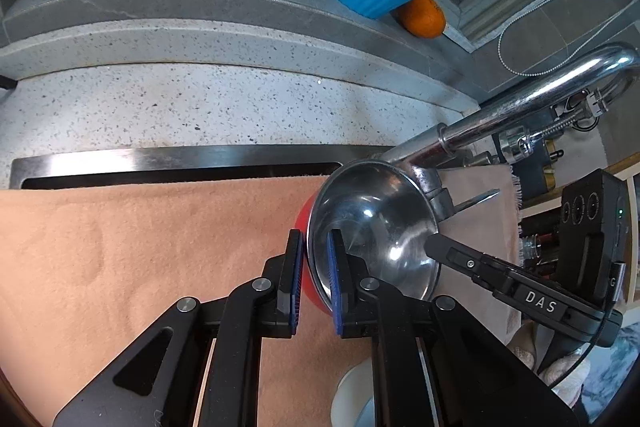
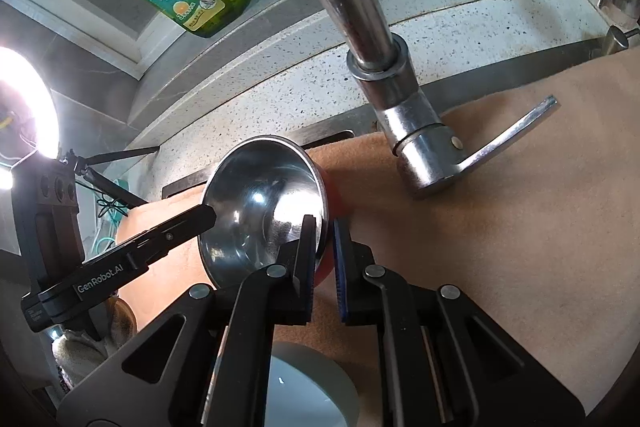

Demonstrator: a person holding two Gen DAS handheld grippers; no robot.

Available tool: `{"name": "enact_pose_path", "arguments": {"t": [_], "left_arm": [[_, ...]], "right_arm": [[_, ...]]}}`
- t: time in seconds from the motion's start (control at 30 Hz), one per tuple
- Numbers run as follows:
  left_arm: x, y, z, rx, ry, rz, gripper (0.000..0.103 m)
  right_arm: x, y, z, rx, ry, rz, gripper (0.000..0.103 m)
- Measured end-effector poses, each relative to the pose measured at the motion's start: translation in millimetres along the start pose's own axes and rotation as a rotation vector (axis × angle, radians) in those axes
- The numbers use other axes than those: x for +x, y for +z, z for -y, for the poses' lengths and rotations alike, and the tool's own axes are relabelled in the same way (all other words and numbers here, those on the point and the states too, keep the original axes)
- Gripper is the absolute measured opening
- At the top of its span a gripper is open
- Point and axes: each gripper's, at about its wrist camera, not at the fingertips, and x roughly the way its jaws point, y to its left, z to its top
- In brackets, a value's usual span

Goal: Organize plates and bowls
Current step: 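Move the right tool to the red-bottomed steel bowl and grasp its rim, then lift the red-bottomed bowl and carry it over the large steel bowl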

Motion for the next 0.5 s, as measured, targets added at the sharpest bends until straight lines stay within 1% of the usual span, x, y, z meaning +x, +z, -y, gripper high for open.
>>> {"name": "enact_pose_path", "arguments": {"t": [0.27, 0.5], "left_arm": [[-29.4, -7.0, -1.9, 0.007, -0.007, 0.042, 0.010], [-56.6, -21.1, -3.9, 0.009, -0.016, 0.083, 0.010]], "right_arm": [[-10.0, -9.2, -15.3, -0.016, 0.026, 0.009, 0.008], [-27.1, -25.0, -37.0, -0.049, 0.050, 0.027, 0.008]]}}
